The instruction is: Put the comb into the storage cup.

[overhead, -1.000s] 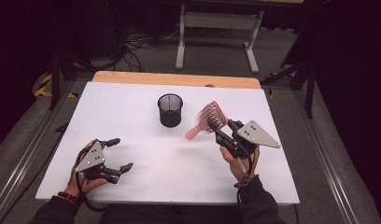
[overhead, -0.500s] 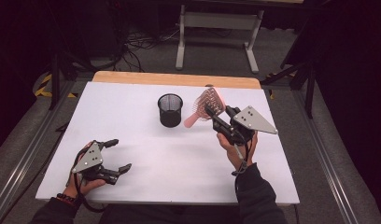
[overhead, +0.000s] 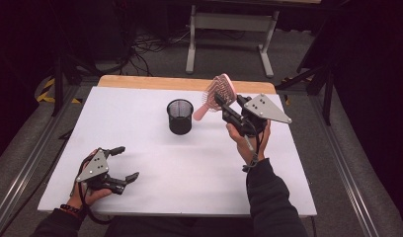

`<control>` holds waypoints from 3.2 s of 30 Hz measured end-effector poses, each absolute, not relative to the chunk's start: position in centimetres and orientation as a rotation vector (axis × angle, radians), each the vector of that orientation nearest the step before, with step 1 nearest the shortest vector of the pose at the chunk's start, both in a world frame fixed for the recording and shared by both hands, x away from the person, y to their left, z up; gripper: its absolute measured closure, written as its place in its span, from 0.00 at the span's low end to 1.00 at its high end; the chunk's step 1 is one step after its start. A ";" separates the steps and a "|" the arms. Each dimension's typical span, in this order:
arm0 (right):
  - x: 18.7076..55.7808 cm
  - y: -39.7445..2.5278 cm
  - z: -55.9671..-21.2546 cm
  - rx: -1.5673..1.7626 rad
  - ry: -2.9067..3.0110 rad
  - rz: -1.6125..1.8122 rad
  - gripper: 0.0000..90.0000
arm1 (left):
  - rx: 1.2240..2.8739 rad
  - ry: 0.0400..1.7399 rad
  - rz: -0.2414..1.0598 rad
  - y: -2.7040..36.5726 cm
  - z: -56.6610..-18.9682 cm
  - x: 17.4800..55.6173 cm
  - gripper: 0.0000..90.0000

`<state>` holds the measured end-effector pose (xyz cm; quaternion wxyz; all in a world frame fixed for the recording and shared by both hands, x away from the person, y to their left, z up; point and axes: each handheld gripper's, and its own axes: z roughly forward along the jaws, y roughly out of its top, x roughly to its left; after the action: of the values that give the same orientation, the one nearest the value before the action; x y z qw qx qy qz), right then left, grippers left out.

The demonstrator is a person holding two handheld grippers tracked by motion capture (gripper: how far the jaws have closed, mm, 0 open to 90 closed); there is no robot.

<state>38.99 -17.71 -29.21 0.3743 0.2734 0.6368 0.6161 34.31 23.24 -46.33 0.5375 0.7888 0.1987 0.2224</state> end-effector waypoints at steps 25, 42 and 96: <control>42.3 -15.6 -29.5 0.765 1.621 1.584 0.72 | 1.865 0.467 0.528 23.3 -46.2 34.3 0.06; 44.2 -14.5 -30.5 0.816 1.629 1.601 0.72 | 1.862 0.462 0.517 23.4 -46.2 34.3 0.07; 46.2 -12.0 -38.0 1.014 1.727 1.637 0.70 | 1.872 0.454 0.513 23.5 -46.2 34.3 0.08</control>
<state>46.23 -12.04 -37.97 0.2738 0.3771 0.6421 0.6087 34.32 23.47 -46.23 0.5432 0.7885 0.1911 0.2161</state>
